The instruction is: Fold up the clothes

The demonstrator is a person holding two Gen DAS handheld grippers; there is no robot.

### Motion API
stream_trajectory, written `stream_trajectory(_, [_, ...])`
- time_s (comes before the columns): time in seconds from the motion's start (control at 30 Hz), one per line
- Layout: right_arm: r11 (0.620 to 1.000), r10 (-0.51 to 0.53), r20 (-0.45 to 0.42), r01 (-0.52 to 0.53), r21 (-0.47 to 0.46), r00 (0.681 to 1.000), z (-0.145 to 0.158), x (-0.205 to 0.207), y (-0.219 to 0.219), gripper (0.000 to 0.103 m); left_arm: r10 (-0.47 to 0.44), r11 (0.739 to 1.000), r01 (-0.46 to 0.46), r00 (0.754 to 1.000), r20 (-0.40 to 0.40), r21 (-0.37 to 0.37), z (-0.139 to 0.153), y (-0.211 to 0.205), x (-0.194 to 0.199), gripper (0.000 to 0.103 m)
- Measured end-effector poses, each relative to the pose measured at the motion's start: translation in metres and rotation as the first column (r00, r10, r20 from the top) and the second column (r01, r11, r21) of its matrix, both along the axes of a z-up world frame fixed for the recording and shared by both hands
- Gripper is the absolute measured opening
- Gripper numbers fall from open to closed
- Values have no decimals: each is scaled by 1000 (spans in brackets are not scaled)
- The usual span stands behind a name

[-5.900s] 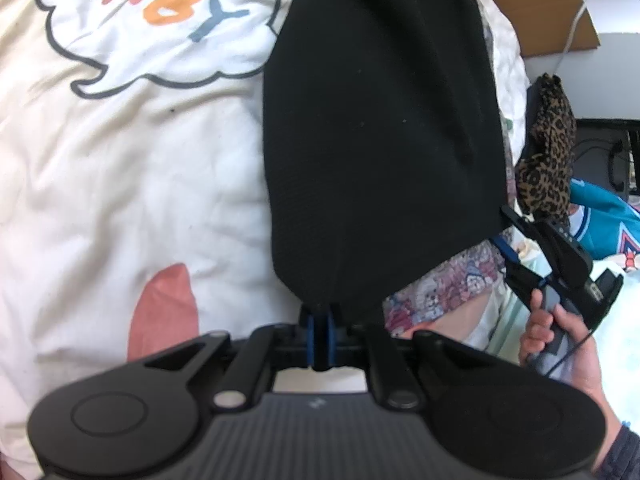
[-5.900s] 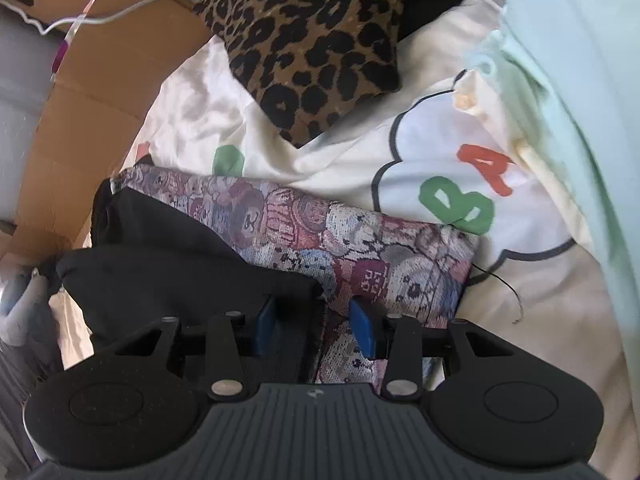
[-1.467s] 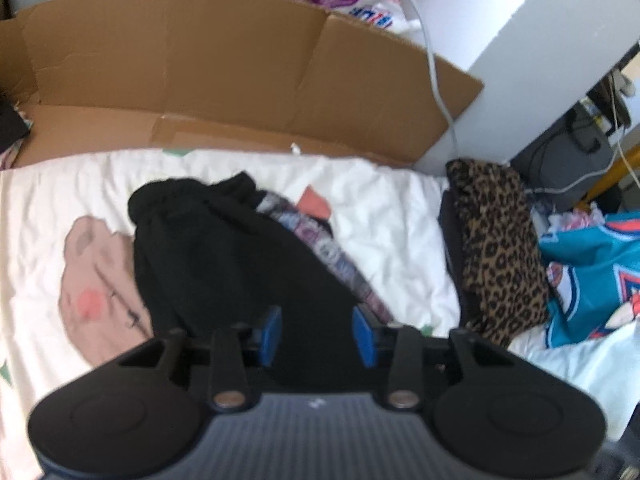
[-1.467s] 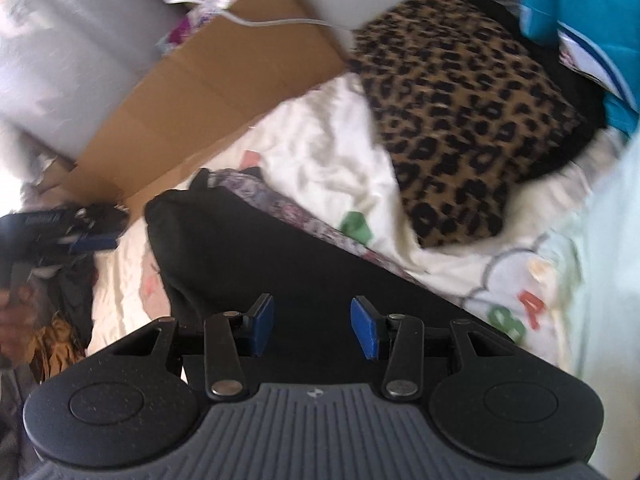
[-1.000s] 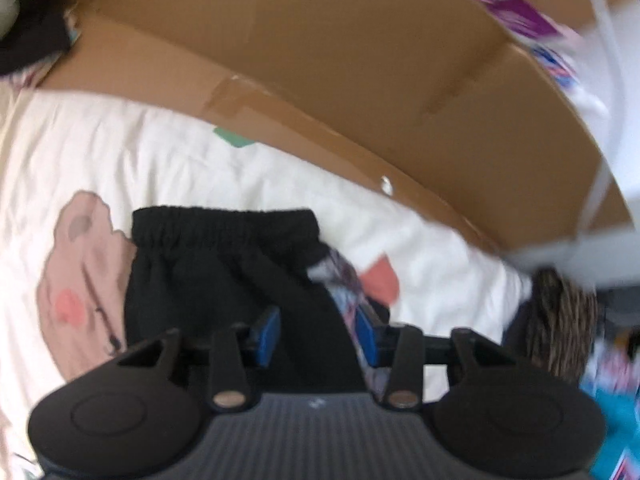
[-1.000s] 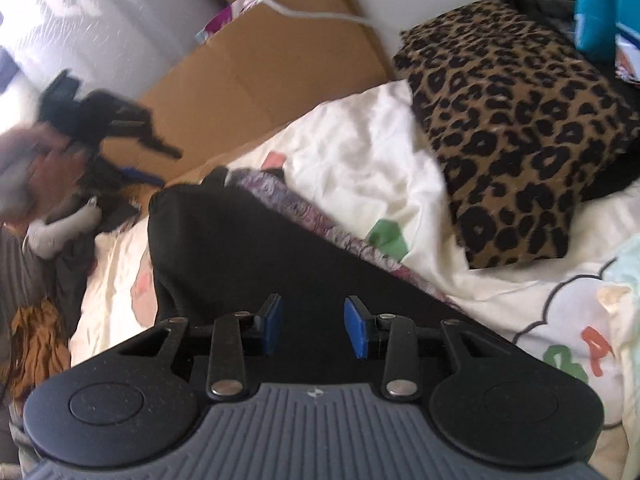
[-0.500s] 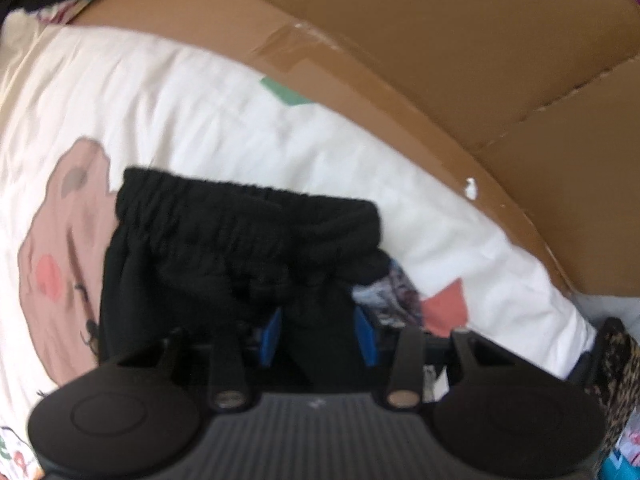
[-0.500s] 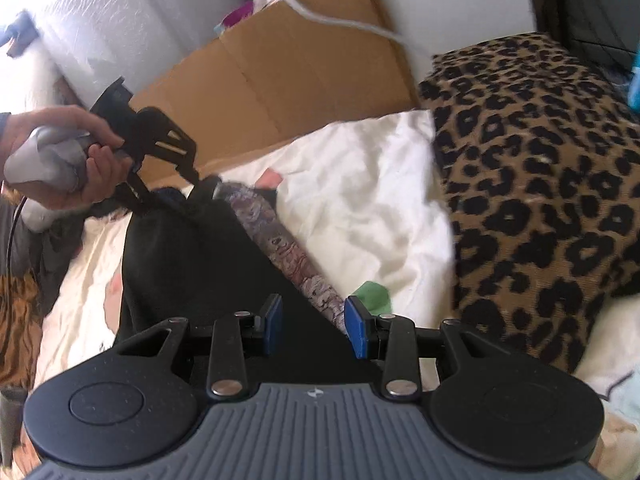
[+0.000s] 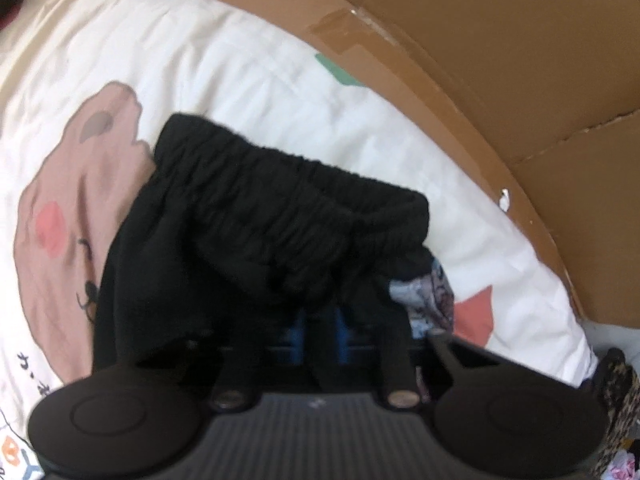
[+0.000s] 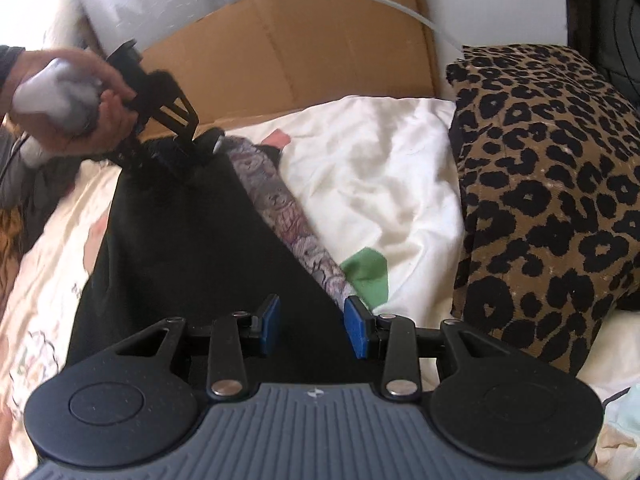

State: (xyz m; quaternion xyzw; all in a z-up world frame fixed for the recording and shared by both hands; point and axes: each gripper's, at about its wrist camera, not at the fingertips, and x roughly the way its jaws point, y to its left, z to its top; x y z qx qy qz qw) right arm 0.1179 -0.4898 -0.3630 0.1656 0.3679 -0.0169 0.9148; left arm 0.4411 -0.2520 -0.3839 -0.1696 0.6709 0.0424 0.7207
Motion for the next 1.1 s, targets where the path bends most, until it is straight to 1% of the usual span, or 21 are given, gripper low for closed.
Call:
stream_trajectory(0.13, [999,18,5,-18,-34,1000,-2,-2,2,43,-6,1000,6,1000,14,-16,9,7,-6,5])
stream_trajectory(0.23, [999,5,16,-5,-38,1000,-1,3,-1,43,-17,998,19,999,40,-52,25,10,-8,5])
stream_trajectory(0.3, [999,17,8,-17,-35,1000,-3,9,-2,42,-55,996,60,996,76,-67,40,7,-9,4])
stream_trajectory(0.33, [998,39,-6,-40,-53,999,-5,13,1,42,-77,994,84,993,93,-74,48,5,-10,3])
stream_trajectory(0.37, [995,63,-29,-65,-82,998,-8,16,5,37,-99,991,108,989,108,-81,55,2,-11,3])
stream_trajectory(0.4, [992,74,-47,-79,-97,996,-10,17,8,28,-113,989,124,987,118,-86,61,-1,-11,3])
stream_trajectory(0.43, [990,83,-64,-90,-110,994,-13,19,11,24,-121,987,132,985,123,-91,66,-4,-11,3])
stream_trajectory(0.5, [991,68,-78,-76,-107,995,-16,18,12,7,-135,984,148,982,134,-95,75,-9,-12,3])
stream_trajectory(0.57, [991,62,-72,-70,-111,995,-15,16,13,0,-139,984,153,980,144,-94,79,-13,-12,3])
stream_trajectory(0.63, [993,60,-50,-64,-98,997,-11,11,12,0,-141,983,157,978,152,-96,81,-18,-12,3])
stream_trajectory(0.73, [995,17,-3,-17,-101,1000,-1,0,9,0,-145,980,165,975,170,-109,86,-23,-13,2])
stream_trajectory(0.8, [995,-23,24,25,-96,999,6,-9,5,0,-149,977,175,968,200,-120,87,-24,-12,2])
stream_trajectory(0.87, [992,-52,40,56,-111,998,10,-15,4,0,-168,971,200,960,225,-127,88,-29,-12,2])
stream_trajectory(0.9, [990,-64,44,68,-120,997,12,-16,3,0,-181,969,214,956,232,-126,84,-33,-13,2])
stream_trajectory(1.0, [990,-77,9,77,-119,997,7,-13,1,0,-207,966,236,951,231,-105,71,-45,-10,3])
stream_trajectory(1.1, [991,-66,-54,59,-121,996,-3,-7,1,1,-193,970,221,954,229,-105,53,-49,-5,3])
